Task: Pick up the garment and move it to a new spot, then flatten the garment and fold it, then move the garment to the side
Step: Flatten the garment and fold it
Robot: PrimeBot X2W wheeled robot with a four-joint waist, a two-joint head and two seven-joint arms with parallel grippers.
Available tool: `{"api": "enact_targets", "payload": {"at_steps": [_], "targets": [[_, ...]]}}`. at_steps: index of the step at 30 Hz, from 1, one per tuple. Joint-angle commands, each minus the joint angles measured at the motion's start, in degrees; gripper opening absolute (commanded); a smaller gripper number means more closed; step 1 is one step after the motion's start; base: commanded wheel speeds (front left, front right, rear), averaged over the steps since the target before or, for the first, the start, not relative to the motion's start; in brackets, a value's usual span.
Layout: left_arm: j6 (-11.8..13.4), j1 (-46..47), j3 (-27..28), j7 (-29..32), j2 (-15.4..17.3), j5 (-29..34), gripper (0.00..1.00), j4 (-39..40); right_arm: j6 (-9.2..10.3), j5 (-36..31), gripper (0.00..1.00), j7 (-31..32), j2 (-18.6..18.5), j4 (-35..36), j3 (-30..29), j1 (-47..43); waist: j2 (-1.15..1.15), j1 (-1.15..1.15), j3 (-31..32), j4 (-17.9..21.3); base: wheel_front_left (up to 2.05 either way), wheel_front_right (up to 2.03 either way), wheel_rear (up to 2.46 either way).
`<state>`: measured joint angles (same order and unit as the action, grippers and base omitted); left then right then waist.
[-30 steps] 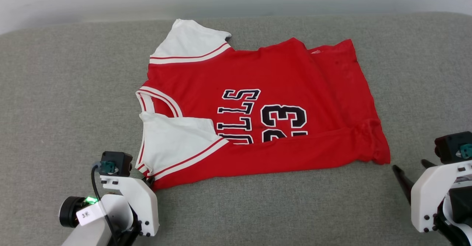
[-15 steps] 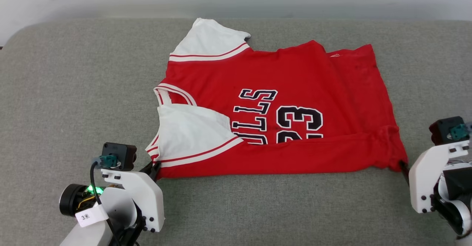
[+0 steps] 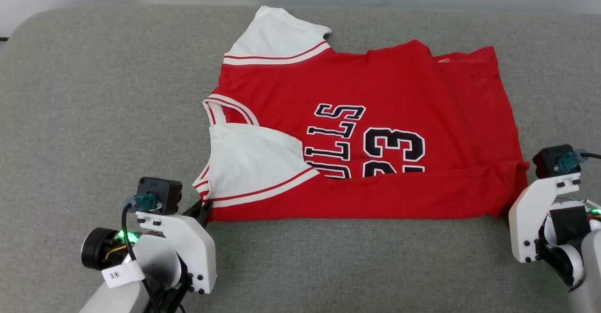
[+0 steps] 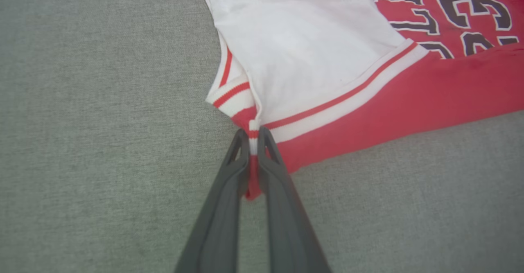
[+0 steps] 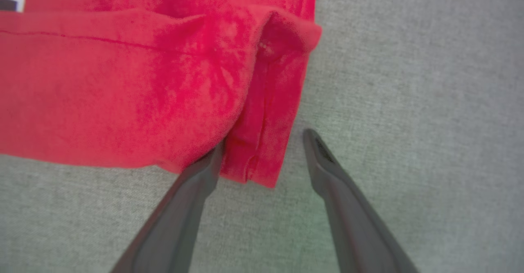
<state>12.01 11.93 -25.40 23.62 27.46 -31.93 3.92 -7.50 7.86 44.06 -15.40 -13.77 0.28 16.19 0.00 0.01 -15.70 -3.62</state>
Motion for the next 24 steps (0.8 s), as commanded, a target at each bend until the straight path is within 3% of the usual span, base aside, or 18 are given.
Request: {"api": "enact_targets", "payload": {"at_steps": [1,2,3,4,5,12,24], "targets": [[-0.09,0.56,-0.01,0.24,0.20,0.26,0.00,0.17,0.03,0.16,1.00,0.33,0.65,-2.20,1.32,-0.66,0.00,-0.01,-0.09,-0.14,0.00,0.00,0.00],[-0.08,0.55,-0.05,0.26,0.27,0.29,0.00,0.12,0.02,0.29,0.85,0.43,0.56,-3.00,2.14,-0.83,0.00,-0.01,-0.11,-0.23,0.00,0.00,0.00],[-0.11,0.52,-0.08,0.27,0.33,0.27,0.00,0.05,0.01,0.73,0.31,0.54,0.54,-3.77,2.96,-0.96,0.00,-0.01,-0.09,-0.29,0.00,0.00,0.00],[-0.16,0.47,-0.10,0.28,0.36,0.20,0.00,-0.03,-0.07,1.24,0.11,0.58,0.33,-4.52,3.85,-1.14,0.00,-0.01,-0.03,-0.35,0.00,0.00,0.00],[-0.18,0.37,-0.13,0.31,0.45,0.16,0.00,-0.21,-0.06,1.68,0.00,0.54,-0.02,-5.11,4.50,-1.19,0.00,-0.01,0.11,-0.39,0.00,0.00,0.00],[-0.41,-0.96,-0.37,0.09,1.10,-0.33,0.00,-1.63,0.08,2.28,0.00,-0.55,-4.00,-6.63,4.49,-0.93,0.00,-0.01,2.54,-0.05,0.00,0.00,0.00],[-2.32,-4.30,-2.81,1.52,2.69,-1.02,0.00,-4.76,0.07,6.91,0.00,1.02,-7.78,-3.11,5.00,-5.33,0.00,-0.01,9.40,1.07,0.00,0.00,0.00]]}}
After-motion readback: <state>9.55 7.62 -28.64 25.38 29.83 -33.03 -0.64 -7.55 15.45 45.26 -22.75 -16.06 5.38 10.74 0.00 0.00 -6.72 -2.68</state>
